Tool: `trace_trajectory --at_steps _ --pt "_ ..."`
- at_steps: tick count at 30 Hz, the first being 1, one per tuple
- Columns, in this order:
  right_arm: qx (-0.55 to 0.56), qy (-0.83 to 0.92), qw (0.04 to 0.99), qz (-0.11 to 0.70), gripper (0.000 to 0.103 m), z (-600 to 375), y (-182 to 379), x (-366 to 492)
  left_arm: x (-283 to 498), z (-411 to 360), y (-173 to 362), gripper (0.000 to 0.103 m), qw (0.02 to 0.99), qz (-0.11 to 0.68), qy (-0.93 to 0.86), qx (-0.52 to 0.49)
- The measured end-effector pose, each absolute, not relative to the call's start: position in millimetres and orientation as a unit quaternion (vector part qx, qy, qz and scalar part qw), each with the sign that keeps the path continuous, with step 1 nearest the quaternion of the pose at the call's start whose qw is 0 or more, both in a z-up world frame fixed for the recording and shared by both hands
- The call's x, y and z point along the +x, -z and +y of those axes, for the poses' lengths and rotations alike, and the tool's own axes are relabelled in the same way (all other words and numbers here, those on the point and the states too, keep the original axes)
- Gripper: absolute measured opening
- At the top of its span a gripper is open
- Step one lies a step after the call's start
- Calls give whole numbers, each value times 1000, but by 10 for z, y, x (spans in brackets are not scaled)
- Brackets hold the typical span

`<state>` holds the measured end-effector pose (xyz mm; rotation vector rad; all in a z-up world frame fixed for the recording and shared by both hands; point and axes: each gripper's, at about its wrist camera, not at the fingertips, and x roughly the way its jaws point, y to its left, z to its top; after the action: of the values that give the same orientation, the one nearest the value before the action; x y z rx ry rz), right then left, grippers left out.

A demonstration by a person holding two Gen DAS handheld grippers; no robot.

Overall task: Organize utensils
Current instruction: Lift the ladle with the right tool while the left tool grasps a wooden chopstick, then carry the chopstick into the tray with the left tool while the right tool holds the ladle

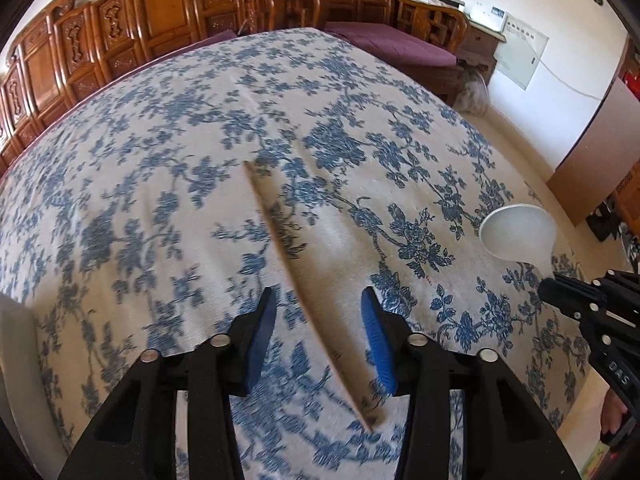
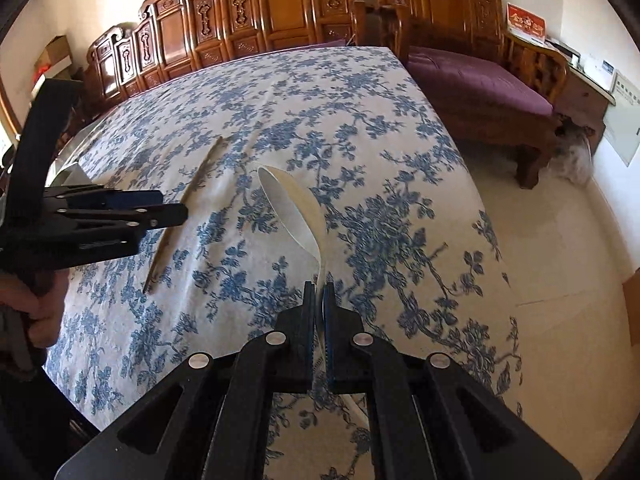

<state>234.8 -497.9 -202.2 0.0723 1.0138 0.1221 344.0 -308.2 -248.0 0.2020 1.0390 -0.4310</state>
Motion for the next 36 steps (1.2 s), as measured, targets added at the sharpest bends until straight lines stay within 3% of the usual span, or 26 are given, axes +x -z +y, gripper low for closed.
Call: trace_trajectory --at_steps 2,11,19,36 --pt "36 -56 872 486 5 -4996 2040 2338 3460 -3106 2523 28 841 493 200 96" --pt "38 -62 871 486 5 -4927 2049 2331 3481 -3083 2547 6 846 487 189 111" --pt "26 -69 870 487 5 -4806 1983 2287 3369 -2952 2493 4 840 494 196 106" --pt "-50 -93 885 454 5 -4217 1277 2270 2995 -2261 1790 4 874 441 190 79"
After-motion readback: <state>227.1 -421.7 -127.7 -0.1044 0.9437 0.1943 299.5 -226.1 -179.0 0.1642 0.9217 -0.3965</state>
